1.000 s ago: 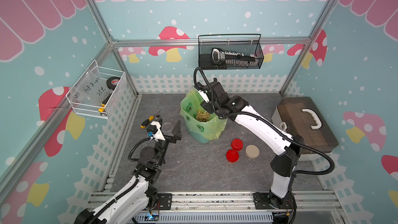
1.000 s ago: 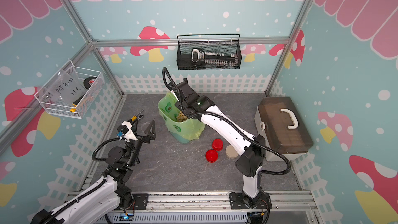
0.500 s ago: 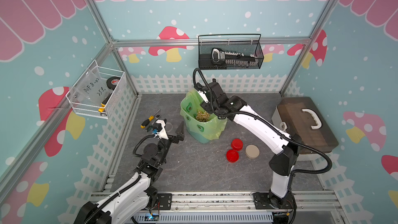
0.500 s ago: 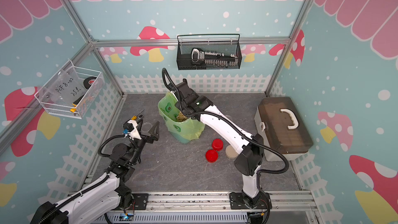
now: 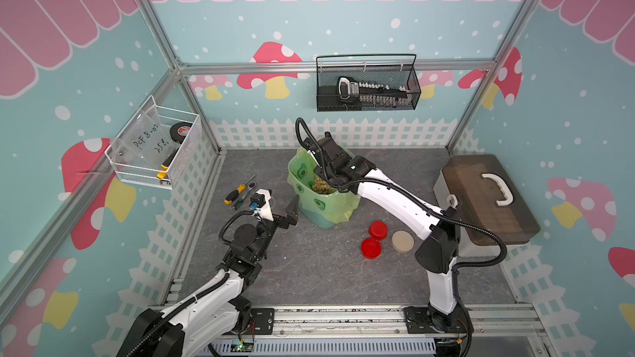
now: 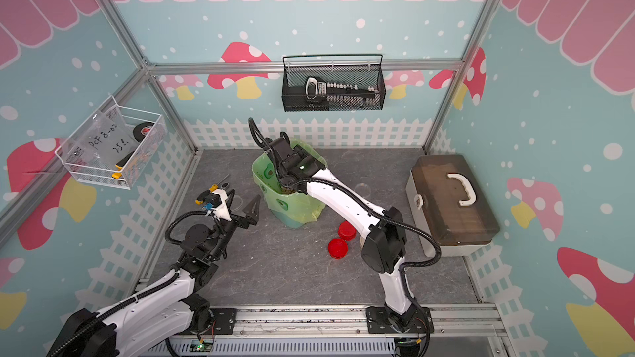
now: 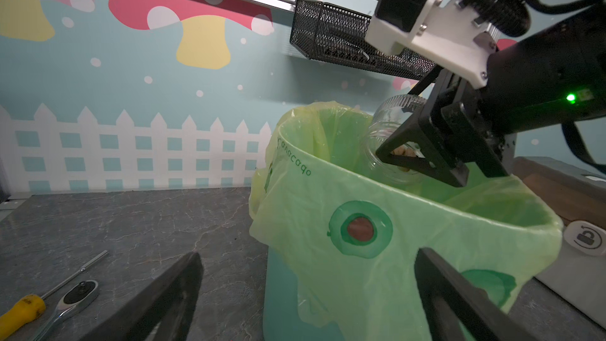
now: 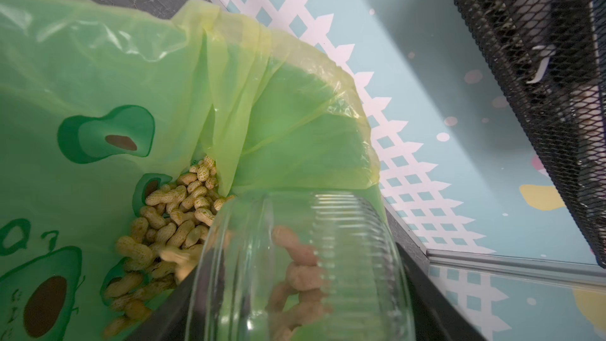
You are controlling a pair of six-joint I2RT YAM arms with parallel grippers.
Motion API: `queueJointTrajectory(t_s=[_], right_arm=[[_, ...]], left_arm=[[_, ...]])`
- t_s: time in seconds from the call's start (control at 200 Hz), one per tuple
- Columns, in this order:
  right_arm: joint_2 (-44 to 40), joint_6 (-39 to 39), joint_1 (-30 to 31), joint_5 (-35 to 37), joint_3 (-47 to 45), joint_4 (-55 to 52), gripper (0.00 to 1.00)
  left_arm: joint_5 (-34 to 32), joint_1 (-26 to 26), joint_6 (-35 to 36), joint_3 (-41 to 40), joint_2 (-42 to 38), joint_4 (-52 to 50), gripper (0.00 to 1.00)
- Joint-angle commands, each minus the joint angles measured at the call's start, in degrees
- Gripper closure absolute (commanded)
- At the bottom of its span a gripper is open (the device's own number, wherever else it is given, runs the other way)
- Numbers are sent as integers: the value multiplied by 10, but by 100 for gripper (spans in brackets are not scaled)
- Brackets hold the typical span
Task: Empty moldy peanuts from jars
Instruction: Pour the moldy peanuts from the jar into the trash bin.
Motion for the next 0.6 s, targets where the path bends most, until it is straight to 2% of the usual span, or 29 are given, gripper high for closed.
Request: queueJointTrajectory(t_s=[0.0,0.595], right_arm=[[2,-27,4,32,25,16,51],[8,-65,7,56,55,12,51]], left_arm=[[10,3,-2,16,-2,13,1],[11,3,1,17,0,13,1]])
